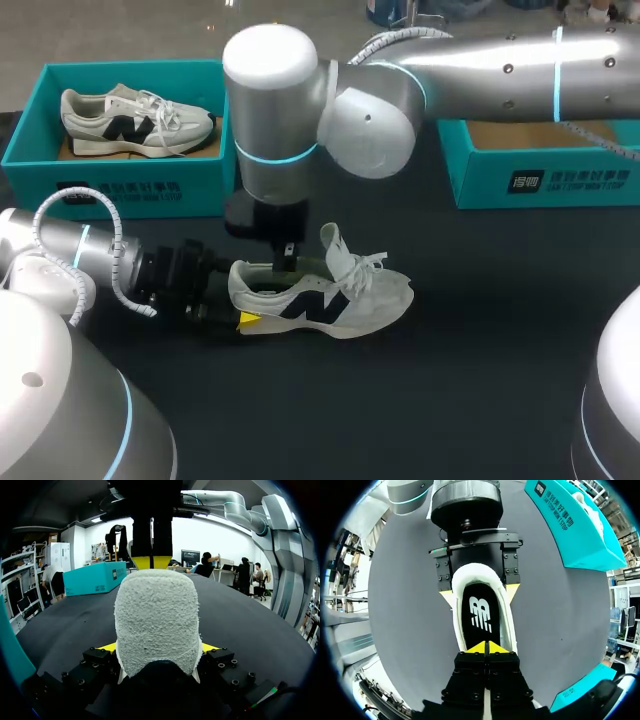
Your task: Take the shoe out of the shoebox, open the shoe tongue, remove and reinsert the insole, then place the shoe into the shoebox
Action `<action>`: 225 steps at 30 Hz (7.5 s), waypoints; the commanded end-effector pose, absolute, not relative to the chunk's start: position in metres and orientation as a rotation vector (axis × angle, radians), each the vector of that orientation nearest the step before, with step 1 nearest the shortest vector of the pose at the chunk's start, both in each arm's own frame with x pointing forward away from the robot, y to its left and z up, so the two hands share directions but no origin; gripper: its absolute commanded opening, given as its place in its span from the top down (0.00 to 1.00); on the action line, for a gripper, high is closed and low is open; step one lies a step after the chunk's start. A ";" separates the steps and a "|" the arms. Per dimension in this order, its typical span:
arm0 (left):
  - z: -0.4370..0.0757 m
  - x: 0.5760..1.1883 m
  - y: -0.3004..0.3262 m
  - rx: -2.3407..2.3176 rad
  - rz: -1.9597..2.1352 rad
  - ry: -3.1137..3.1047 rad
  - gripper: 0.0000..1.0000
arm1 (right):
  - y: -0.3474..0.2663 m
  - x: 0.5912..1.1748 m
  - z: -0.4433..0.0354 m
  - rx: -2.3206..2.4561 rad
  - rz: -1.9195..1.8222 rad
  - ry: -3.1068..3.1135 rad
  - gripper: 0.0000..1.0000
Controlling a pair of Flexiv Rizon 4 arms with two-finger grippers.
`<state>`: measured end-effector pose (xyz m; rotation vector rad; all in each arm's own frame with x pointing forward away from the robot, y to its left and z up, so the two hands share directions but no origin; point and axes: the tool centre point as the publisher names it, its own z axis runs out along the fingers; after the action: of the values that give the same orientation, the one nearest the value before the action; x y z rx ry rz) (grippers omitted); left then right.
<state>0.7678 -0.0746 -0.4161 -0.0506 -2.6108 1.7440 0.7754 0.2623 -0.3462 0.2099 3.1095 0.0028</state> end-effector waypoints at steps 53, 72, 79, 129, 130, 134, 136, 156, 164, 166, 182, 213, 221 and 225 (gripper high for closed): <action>-0.416 0.768 -0.074 -0.050 1.738 -2.614 1.00 | 0.238 0.789 -0.422 0.180 0.095 3.308 0.58; -0.416 0.768 -0.074 -0.050 1.738 -2.614 1.00 | 0.234 0.767 -0.414 0.273 0.125 3.356 1.00; -0.416 0.768 -0.074 -0.050 1.738 -2.614 1.00 | 0.223 0.762 -0.371 0.256 0.170 3.259 1.00; -0.416 0.768 -0.074 -0.050 1.738 -2.614 1.00 | 0.285 0.817 -0.326 -0.358 0.905 3.144 1.00; -0.416 0.768 -0.074 -0.050 1.738 -2.614 1.00 | 0.286 0.817 -0.326 -0.365 0.912 3.139 1.00; -0.416 0.768 -0.074 -0.050 1.738 -2.614 1.00 | 0.286 0.816 -0.326 -0.358 0.938 3.113 1.00; -0.416 0.768 -0.074 -0.050 1.738 -2.614 1.00 | 0.286 0.816 -0.326 -0.358 0.938 3.113 1.00; -0.416 0.768 -0.074 -0.050 1.738 -2.614 1.00 | 0.287 0.818 -0.326 -0.362 0.948 3.109 1.00; -0.416 0.768 -0.074 -0.050 1.738 -2.614 1.00 | 0.295 0.825 -0.320 -0.391 0.985 3.109 1.00; -0.416 0.768 -0.074 -0.050 1.738 -2.614 1.00 | 0.297 0.824 -0.318 -0.388 0.998 3.111 1.00; -0.416 0.768 -0.074 -0.050 1.738 -2.614 1.00 | 0.294 0.807 -0.327 -0.286 1.092 3.145 0.78; -0.416 0.768 -0.074 -0.050 1.738 -2.614 1.00 | 0.301 0.829 -0.250 -0.010 1.381 3.023 1.00; -0.416 0.768 -0.074 -0.050 1.738 -2.614 1.00 | 0.304 0.834 -0.236 -0.013 1.358 3.003 1.00; -0.416 0.768 -0.074 -0.050 1.738 -2.614 1.00 | 0.304 0.834 -0.236 -0.013 1.358 3.003 1.00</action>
<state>0.7683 -0.0741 -0.4161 -0.0503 -2.6112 1.7440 0.8352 0.3029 -0.2363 -0.0161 3.0036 1.3629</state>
